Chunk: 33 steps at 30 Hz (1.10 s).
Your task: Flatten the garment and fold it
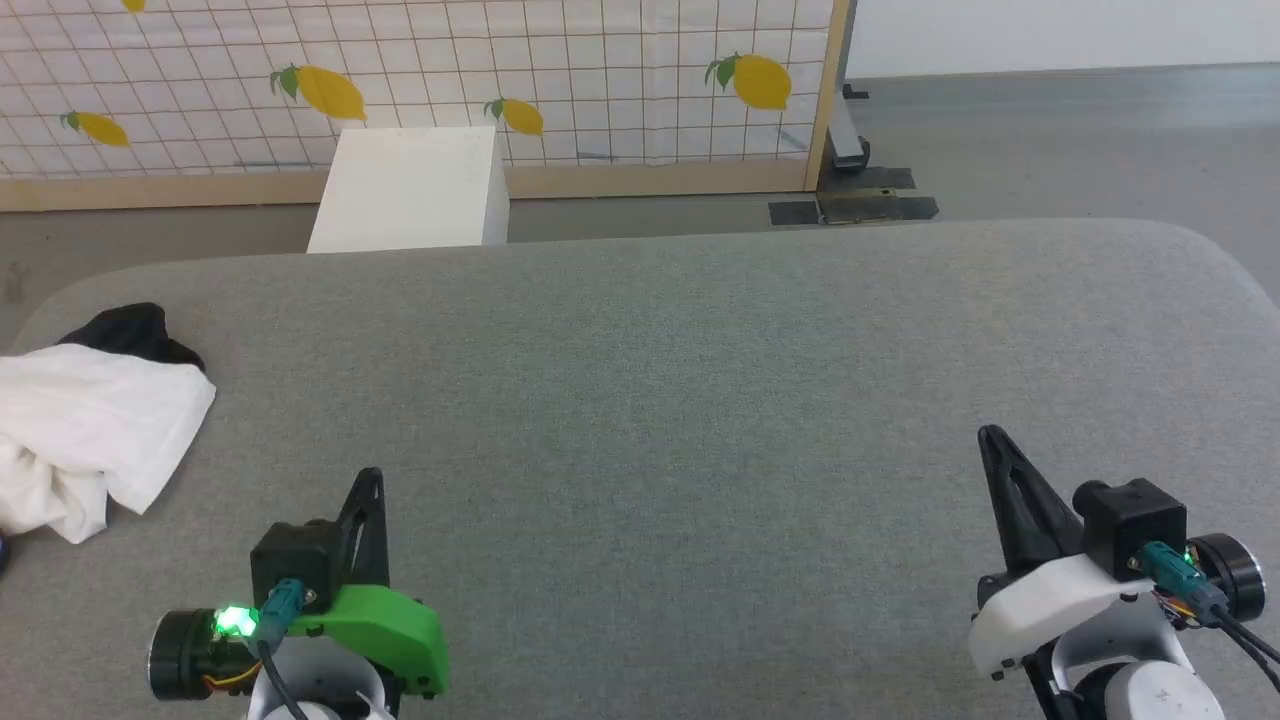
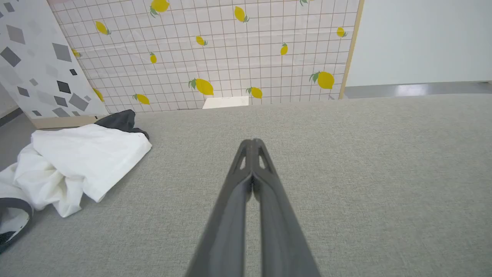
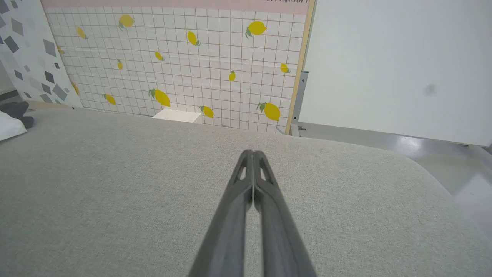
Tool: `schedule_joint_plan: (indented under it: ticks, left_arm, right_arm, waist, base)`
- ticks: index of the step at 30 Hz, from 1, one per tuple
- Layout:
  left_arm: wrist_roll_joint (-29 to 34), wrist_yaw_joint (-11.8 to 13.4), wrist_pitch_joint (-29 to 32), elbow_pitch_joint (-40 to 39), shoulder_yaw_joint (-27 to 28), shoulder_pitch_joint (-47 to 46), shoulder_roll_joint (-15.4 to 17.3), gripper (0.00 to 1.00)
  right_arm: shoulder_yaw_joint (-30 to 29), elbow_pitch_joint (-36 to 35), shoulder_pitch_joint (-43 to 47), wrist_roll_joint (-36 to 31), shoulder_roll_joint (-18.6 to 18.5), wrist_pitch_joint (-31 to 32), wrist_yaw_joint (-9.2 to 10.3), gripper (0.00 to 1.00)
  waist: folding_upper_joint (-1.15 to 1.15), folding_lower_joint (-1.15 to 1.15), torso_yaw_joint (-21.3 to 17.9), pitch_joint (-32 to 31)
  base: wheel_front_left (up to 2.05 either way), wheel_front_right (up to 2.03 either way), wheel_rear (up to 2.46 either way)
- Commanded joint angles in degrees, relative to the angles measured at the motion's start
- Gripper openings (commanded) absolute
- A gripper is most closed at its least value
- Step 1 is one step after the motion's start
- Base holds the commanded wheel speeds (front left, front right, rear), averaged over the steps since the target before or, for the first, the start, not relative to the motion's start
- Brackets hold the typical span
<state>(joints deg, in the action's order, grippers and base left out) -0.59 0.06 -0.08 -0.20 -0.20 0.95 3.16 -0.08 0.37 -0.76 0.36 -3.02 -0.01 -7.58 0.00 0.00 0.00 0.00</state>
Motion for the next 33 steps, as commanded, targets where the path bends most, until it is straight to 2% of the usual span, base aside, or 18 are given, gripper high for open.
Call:
schedule_joint_plan:
  ticks: [1, 11, 12, 33]
  left_arm:
    - [0.59, -0.06, 0.08, 0.20, 0.20, -0.95, -0.28, 0.00]
    - [0.59, -0.06, 0.08, 0.20, 0.20, -0.95, -0.28, 0.00]
    - [0.00, 0.00, 0.00, 0.00, -0.01, 0.00, 0.00, 1.00]
    - [0.30, 2.97, -2.20, -0.83, -1.33, -0.72, 0.34, 1.00]
  right_arm:
    - [0.08, -0.37, 0.76, -0.36, 0.14, 0.01, 0.09, 0.00]
    - [0.08, -0.37, 0.76, -0.36, 0.14, 0.01, 0.09, 0.00]
    - [-0.01, 0.00, 0.00, 0.00, 0.00, 0.00, 0.00, 1.00]
    - [-1.46, -1.73, 0.27, 3.06, 0.01, -2.21, 0.00, 1.00]
  waist:
    - [0.00, 0.00, 0.00, 0.00]
    - [0.00, 0.00, 0.00, 0.00]
    - [0.00, 0.00, 0.00, 0.00]
    - [0.00, 0.00, 0.67, 0.42]
  base:
    - [0.00, 0.00, 0.00]
    - [0.00, 0.00, 0.00]
    - [0.00, 0.00, 0.00]
    - [0.00, 0.00, 0.00]
